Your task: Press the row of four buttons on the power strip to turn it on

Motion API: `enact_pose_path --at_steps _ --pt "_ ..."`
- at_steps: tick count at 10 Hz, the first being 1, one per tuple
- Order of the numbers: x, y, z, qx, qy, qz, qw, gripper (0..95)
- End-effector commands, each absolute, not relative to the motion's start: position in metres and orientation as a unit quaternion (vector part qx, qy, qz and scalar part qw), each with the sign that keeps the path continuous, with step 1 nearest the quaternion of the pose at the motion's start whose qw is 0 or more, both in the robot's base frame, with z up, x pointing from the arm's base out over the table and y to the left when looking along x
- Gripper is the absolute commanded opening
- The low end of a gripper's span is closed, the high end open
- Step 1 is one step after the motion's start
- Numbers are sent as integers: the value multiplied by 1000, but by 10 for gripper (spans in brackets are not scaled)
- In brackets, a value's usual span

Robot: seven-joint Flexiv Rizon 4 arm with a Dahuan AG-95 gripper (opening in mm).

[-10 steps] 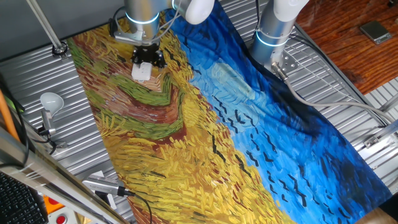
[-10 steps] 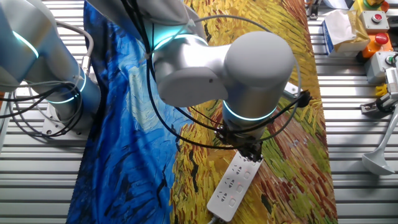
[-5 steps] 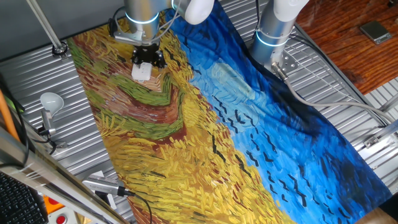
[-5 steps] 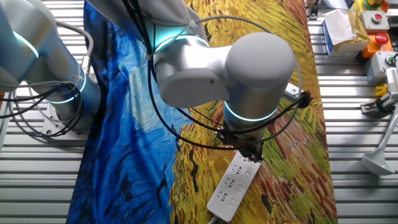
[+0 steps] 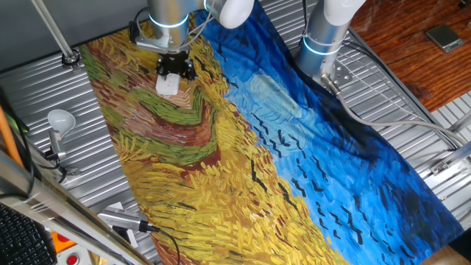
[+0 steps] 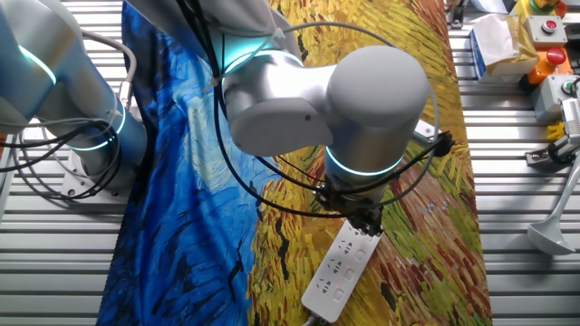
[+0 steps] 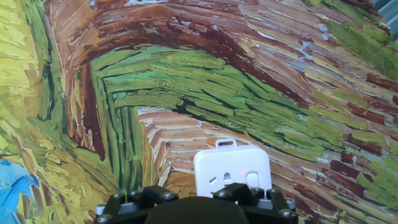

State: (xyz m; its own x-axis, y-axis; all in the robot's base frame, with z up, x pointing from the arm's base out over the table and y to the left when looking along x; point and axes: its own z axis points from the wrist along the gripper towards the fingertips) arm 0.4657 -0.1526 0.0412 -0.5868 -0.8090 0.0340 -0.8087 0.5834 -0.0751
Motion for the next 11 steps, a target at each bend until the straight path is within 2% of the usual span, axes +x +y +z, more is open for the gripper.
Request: enact_pose_path --at_steps 1,7,9,11 --pt "482 -119 67 -421 906 -47 -14 760" --pt "484 -108 60 -425 904 -47 -15 760" --pt "469 -132 57 -441 896 -57 -20 760" --pt "469 -132 57 -455 888 -65 -24 760"
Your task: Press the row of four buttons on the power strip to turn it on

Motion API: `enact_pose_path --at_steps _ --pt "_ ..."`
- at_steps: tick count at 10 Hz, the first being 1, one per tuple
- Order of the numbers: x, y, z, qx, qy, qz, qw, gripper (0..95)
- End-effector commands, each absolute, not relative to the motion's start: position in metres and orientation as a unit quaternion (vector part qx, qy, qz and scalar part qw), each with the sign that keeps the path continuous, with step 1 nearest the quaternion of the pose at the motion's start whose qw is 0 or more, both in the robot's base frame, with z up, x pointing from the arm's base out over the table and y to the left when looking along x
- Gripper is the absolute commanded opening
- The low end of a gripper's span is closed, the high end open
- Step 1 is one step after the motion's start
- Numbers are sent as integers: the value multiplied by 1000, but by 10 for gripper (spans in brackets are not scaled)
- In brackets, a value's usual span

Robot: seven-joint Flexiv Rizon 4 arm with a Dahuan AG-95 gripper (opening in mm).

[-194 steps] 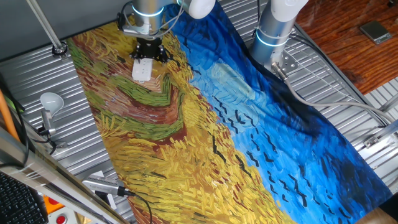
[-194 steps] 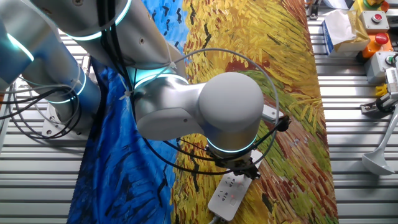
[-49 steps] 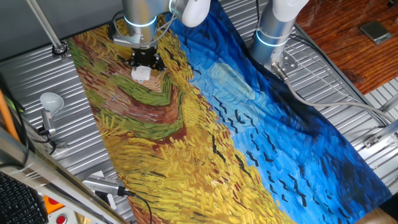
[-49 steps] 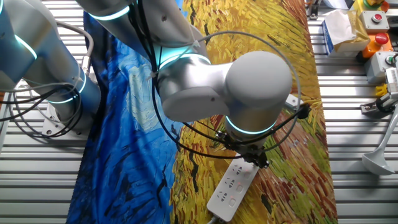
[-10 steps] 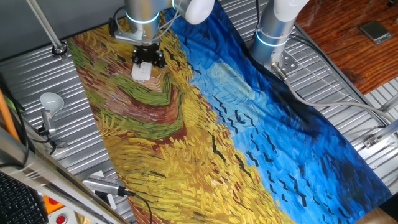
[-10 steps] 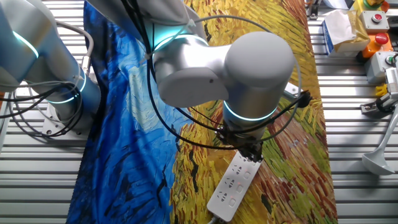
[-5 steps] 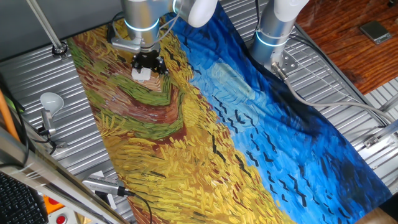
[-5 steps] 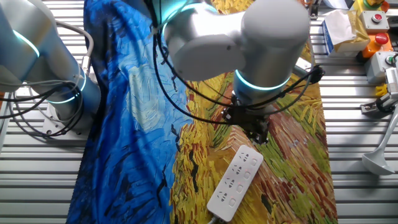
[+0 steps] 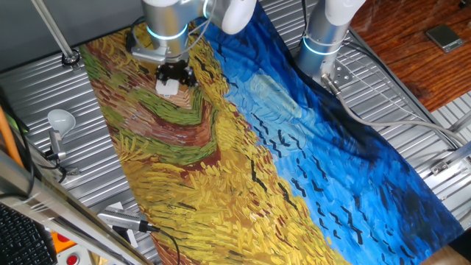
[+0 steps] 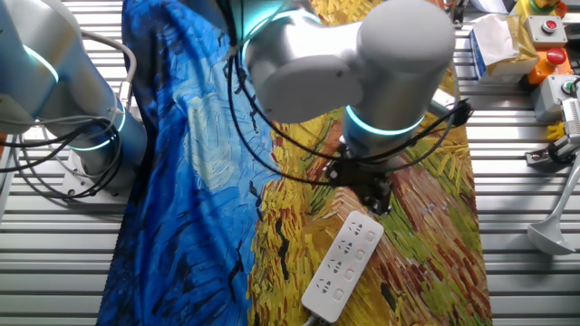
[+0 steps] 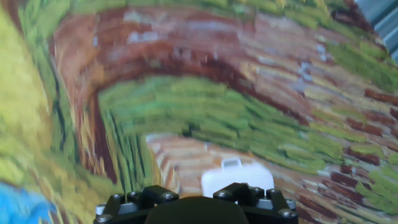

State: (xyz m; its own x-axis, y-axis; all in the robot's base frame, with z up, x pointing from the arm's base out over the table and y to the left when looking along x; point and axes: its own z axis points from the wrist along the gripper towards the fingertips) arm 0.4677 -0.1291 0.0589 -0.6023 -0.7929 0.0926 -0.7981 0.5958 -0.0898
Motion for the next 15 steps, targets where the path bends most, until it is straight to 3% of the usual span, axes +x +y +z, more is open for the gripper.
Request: enact_pose_path --at_steps 1,7,11,15 --pt "469 -132 57 484 -872 67 29 760" --pt "469 -132 57 520 -851 66 31 760" --pt "508 -52 40 470 -881 52 13 760" --pt "529 -38 38 465 -883 54 17 760"
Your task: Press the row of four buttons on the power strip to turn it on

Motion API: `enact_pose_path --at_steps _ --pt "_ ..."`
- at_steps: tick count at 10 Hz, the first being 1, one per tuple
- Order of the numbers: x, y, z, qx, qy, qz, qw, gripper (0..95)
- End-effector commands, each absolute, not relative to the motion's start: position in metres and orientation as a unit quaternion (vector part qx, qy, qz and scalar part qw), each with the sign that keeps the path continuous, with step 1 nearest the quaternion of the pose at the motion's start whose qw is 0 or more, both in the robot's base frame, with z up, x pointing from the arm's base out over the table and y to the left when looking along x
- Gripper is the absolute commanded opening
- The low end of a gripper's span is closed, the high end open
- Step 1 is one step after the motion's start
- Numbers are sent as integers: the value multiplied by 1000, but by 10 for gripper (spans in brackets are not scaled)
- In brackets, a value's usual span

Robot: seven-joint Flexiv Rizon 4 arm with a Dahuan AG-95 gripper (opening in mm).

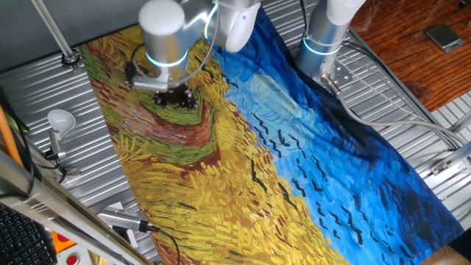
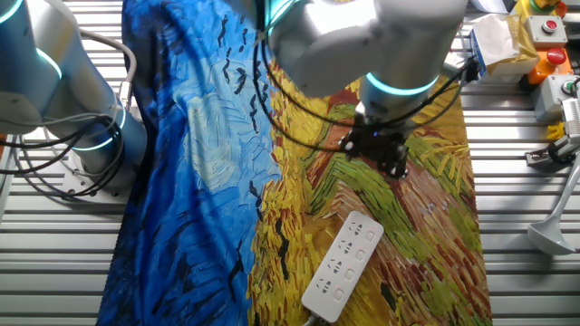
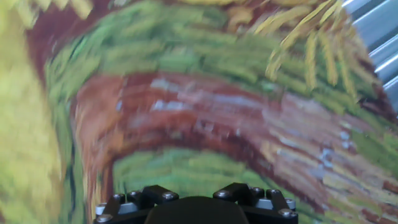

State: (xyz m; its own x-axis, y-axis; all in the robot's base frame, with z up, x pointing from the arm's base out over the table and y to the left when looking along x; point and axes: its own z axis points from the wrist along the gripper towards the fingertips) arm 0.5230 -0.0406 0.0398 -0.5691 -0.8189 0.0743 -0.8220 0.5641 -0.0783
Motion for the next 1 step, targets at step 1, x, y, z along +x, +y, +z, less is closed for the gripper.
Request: enact_pose_path --at_steps 1 --pt "529 -38 38 467 -882 53 17 760"
